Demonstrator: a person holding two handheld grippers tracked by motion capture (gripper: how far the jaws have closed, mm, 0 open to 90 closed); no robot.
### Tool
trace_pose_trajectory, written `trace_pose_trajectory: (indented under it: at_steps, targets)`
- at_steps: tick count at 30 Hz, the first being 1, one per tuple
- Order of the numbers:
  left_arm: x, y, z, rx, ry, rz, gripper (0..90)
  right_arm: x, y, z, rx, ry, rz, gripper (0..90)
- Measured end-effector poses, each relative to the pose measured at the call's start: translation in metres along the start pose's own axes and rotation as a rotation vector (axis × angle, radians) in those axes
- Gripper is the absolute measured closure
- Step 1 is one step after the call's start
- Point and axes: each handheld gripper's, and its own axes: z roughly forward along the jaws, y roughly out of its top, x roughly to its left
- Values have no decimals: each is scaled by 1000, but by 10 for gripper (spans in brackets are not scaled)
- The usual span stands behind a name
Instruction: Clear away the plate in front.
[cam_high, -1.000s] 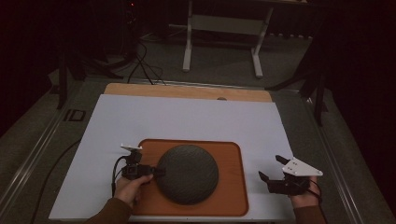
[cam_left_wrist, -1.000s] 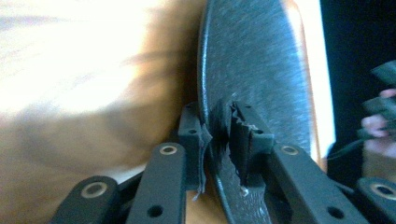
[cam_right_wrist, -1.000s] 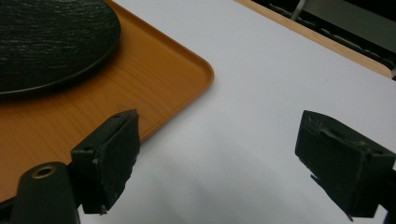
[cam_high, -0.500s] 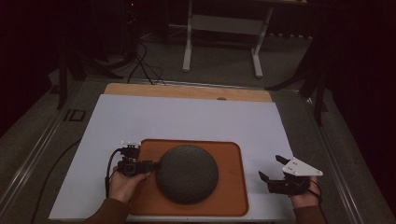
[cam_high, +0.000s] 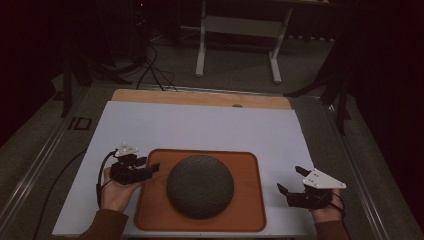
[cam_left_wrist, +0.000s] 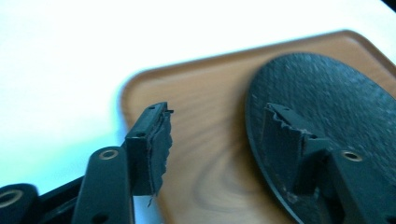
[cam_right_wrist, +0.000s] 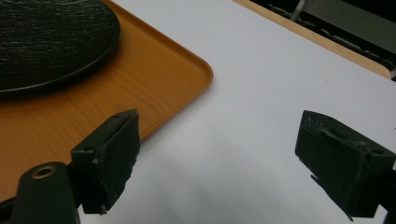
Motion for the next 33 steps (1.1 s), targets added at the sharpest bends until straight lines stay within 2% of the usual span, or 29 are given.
trace_pose_trajectory:
  at_steps: [4,8,15,19,23,26,33]
  targets:
    - [12,-1,-11,-45,33,13,386,0,0,0,-1,0,-1,136]
    - [24,-3,-21,-68,93,39,345,-1,0,-1,-5,-1,3,136]
    - [48,-8,-36,-114,153,-12,287,-1,0,-1,-11,-2,7,135]
    - [57,-11,-42,-137,188,-10,267,-1,0,-2,-17,0,11,135]
    - [61,-13,-45,-141,216,3,244,-3,0,-3,-32,5,21,134]
    - [60,-14,-46,-153,227,28,225,-5,-1,-5,-53,17,35,130]
    - [48,-15,-48,-192,236,110,213,-8,-2,-8,-105,39,63,111]
